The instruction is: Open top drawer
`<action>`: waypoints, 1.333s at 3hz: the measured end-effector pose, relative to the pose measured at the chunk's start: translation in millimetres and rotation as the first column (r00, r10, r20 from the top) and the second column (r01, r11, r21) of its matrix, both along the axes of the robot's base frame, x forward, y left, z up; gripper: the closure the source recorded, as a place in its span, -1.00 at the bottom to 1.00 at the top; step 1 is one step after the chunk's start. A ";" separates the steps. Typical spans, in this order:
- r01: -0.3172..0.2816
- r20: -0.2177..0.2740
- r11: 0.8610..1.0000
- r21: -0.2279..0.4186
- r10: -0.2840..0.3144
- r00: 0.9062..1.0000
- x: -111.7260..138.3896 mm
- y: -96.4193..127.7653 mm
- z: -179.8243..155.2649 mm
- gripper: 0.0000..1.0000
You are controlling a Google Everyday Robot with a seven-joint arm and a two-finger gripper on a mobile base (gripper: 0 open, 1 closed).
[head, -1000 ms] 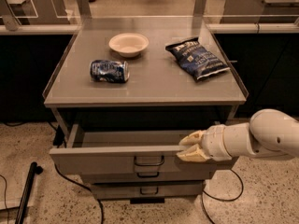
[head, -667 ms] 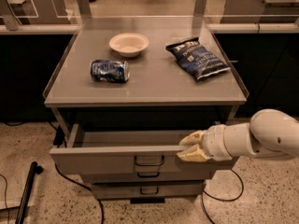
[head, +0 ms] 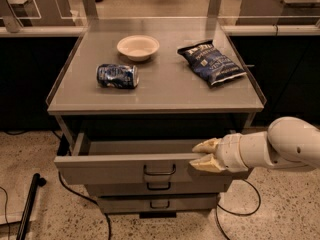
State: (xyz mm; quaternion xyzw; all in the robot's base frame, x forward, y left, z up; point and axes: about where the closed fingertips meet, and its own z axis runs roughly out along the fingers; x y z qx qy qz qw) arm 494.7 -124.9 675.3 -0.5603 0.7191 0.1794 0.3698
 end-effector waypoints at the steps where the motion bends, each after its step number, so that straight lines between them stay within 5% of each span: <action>1: 0.000 0.000 1.000 0.000 0.000 1.000 0.0 0.0 0.0 0.97; 4: -0.035 0.000 0.999 0.005 0.035 0.999 -45.4 2.8 1.9 1.00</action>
Offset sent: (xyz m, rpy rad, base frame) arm -0.0353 -0.0236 -0.0043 -0.0319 -0.0010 0.0082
